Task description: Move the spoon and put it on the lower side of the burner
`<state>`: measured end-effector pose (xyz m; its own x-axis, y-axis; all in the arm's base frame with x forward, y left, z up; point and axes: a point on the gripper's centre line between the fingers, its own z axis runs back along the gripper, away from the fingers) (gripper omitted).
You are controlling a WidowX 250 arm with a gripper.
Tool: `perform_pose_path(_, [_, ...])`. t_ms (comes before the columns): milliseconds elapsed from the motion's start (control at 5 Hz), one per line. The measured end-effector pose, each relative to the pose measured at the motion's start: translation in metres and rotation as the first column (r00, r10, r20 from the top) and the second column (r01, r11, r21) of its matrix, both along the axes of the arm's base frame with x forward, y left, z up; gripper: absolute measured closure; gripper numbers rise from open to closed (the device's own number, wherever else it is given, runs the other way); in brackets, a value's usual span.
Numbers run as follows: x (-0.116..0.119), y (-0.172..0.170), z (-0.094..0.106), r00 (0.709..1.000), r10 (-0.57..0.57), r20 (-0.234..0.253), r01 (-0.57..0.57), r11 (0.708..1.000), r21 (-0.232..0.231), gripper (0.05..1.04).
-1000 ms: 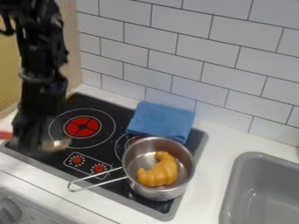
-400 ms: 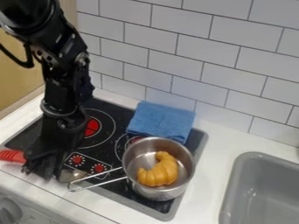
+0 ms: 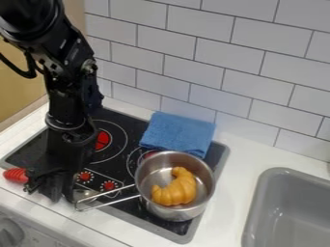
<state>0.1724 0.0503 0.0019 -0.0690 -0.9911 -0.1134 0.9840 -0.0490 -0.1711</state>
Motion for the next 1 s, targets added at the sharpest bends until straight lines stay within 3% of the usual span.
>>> perform_pose_path(400, [0.001,0.000,0.004,1.000,0.013,-0.024,-0.014,0.999,-0.028,0.114])
perform_pose_path(800, [0.018,0.008,0.038,0.976,0.218,0.024,-0.217,0.976,-0.022,0.080])
perform_pose_path(1000, [0.030,0.016,0.054,0.887,0.460,0.046,-0.459,0.888,-0.025,0.085])
